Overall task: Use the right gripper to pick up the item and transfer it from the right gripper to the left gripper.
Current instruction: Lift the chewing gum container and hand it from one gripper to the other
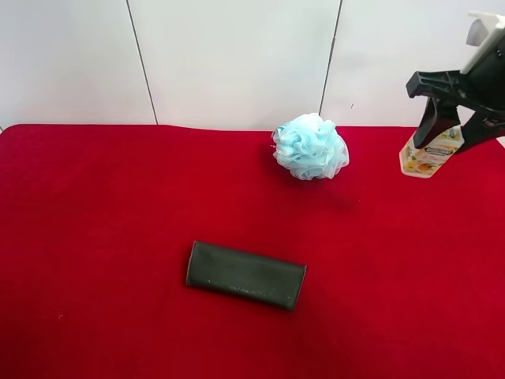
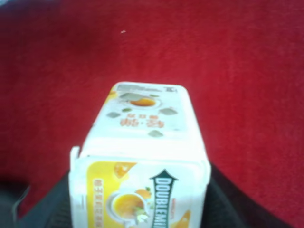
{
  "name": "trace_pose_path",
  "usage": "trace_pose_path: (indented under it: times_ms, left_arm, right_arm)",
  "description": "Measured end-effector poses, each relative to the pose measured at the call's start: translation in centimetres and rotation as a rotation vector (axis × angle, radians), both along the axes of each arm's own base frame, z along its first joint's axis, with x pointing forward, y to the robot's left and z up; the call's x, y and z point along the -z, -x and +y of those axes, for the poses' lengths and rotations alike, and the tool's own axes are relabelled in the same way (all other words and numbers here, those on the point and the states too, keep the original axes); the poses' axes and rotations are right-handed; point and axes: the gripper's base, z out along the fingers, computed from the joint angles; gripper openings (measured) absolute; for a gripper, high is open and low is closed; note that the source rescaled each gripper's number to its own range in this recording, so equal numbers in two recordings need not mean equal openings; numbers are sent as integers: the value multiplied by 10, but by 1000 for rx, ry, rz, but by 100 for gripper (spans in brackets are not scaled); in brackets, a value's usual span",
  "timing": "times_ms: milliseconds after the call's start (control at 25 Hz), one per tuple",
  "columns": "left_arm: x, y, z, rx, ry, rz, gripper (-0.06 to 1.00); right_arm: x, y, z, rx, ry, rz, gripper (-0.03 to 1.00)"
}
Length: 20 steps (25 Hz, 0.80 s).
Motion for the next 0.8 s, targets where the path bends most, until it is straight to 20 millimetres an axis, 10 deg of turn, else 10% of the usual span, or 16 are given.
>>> trace_pose_path:
  times_ms: [800]
  left_arm:
    - [-11,-12,-18,219,25,116,100]
  right_arm:
    - [-9,30,109,-649,-101,-146,3]
